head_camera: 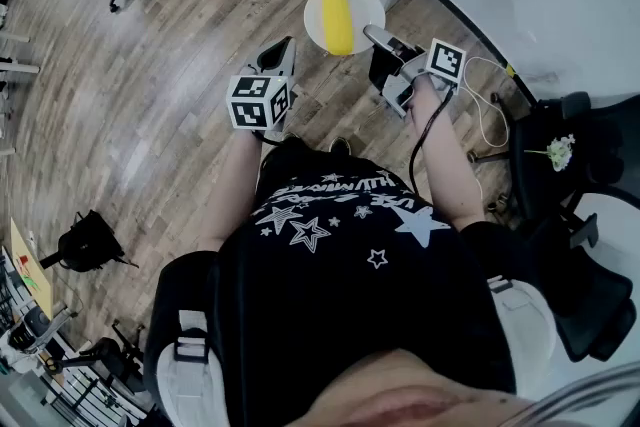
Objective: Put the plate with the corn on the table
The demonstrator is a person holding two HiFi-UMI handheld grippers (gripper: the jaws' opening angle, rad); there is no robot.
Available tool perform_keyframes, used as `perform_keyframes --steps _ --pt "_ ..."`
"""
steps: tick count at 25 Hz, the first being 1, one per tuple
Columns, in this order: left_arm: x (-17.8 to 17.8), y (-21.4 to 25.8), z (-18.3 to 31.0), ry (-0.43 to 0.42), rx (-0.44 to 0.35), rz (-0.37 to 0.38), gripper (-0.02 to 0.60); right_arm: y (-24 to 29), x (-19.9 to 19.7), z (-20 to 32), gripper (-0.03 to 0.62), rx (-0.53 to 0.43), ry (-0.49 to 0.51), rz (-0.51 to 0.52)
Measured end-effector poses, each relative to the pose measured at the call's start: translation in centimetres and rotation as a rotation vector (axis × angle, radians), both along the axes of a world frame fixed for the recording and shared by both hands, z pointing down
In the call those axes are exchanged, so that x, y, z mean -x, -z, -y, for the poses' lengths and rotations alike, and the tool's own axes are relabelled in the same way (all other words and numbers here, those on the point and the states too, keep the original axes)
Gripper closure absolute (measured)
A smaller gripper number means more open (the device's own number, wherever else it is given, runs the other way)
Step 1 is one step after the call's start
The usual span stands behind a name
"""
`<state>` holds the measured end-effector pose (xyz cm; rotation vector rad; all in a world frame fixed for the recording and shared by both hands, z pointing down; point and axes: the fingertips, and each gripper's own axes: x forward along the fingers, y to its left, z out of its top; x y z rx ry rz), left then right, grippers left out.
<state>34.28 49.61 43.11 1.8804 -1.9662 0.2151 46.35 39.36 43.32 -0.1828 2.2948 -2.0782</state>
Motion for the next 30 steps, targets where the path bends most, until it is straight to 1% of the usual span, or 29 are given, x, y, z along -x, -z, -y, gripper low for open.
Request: perform_keyframes --steps 5,11,16,22,25,30 --pt "0.3 0.5 0.4 0.013 -0.013 0.009 0.575 0.3 0.2 0.1 0.56 -0.008 0.009 0.001" --pt "0.3 0.4 0.7 0.018 -0.01 0.006 0.575 0.2 0.1 0.6 0.559 -0.02 0.02 -0.008" --pt "0.4 0.8 0.6 0.039 -0.015 0.009 0.575 0.6 -0.1 0.9 0.559 -0.032 0.024 -0.016" --pt "0.8 0.3 0.9 0.038 -0.009 0.006 0.575 0.4 0.7 1.4 0.554 -0.021 0.019 -0.008" --pt "1.9 -0.3 1.3 0.036 0.002 0.001 0.575 0.1 1.8 1.8 0.554 -0.024 0.023 -0.008" --pt "4.8 -1.3 3.3 0.028 0.007 -0.014 0.575 -0.4 4.6 3.3 0.553 -0.033 0.031 -0.016"
